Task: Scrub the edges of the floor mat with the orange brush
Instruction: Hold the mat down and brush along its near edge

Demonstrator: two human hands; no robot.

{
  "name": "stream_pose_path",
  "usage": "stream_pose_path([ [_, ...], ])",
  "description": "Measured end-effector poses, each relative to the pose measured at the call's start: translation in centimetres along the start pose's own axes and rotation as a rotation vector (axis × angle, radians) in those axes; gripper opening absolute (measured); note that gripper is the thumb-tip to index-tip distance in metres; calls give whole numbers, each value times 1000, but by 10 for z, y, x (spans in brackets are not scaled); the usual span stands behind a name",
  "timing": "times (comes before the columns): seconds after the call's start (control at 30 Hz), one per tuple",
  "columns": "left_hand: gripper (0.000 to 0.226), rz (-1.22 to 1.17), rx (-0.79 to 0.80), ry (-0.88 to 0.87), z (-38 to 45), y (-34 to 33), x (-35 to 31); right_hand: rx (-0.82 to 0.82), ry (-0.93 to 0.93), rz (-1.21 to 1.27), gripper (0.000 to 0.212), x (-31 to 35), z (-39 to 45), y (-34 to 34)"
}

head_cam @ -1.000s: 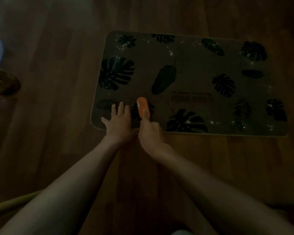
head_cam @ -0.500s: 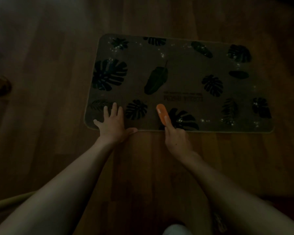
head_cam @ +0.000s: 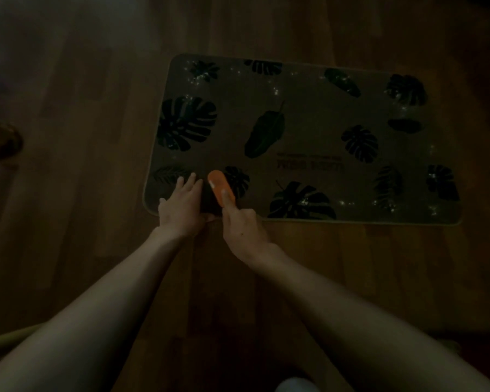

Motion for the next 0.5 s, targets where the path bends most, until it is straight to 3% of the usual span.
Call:
stream_pose_path([
  [0.33, 86, -12, -39, 64, -7, 9, 17, -124, 98, 76, 51, -30, -25, -15],
  [0.5, 87, 66, -12, 104, -4, 5, 17, -74, 88, -112, 55, -19, 8, 6],
])
Point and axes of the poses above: each hand's wrist, its own z-axis towards the middle knuckle, its own y-axis out of the back of the hand, x = y × z, the point moved 2 cm from there along z, towards the middle knuckle, and after that the axes turned 13 degrees about -z, right-handed, at the moved point
